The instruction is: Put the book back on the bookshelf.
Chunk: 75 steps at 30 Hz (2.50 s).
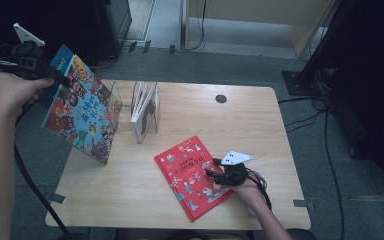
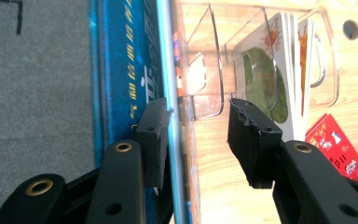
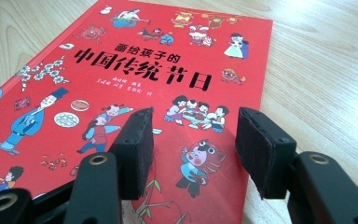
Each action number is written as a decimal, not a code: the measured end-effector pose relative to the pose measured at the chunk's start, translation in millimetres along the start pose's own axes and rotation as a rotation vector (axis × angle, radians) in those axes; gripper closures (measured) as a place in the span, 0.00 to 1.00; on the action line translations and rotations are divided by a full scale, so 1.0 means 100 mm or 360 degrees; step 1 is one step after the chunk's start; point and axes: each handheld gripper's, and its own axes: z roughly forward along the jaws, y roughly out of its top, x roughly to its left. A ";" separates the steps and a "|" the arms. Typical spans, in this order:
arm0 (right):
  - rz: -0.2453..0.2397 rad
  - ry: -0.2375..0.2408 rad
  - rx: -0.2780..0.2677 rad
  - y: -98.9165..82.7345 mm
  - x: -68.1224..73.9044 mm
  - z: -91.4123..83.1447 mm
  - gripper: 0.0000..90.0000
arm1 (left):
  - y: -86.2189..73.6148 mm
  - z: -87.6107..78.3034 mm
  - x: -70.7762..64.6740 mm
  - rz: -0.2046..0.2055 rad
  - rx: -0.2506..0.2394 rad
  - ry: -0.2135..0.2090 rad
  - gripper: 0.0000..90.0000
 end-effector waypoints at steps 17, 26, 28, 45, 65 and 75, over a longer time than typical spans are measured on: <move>0.0082 0.0002 0.0030 0.01 -0.04 -0.04 0.49 | -0.10 -0.02 -0.31 0.0199 -0.0073 -0.0094 0.56; 0.0082 -0.0005 0.0023 0.03 -0.05 -0.08 0.49 | -0.26 0.13 -0.46 0.0247 -0.0059 -0.0135 0.56; 0.0086 -0.0002 0.0021 0.04 -0.05 -0.09 0.48 | -0.30 0.15 -0.48 0.0252 -0.0071 -0.0143 0.56; 0.0178 -0.0030 0.0023 0.07 -0.07 -0.08 0.35 | -0.65 0.42 -0.69 0.0408 -0.0057 -0.0241 0.51; 0.0101 0.0013 0.0050 0.03 -0.02 -0.13 0.42 | -1.02 0.81 -0.82 0.0488 -0.0044 -0.0313 0.49; 0.0114 -0.0001 0.0049 -0.03 -0.01 -0.19 0.43 | -1.17 1.13 -0.93 0.0552 -0.0025 -0.0356 0.49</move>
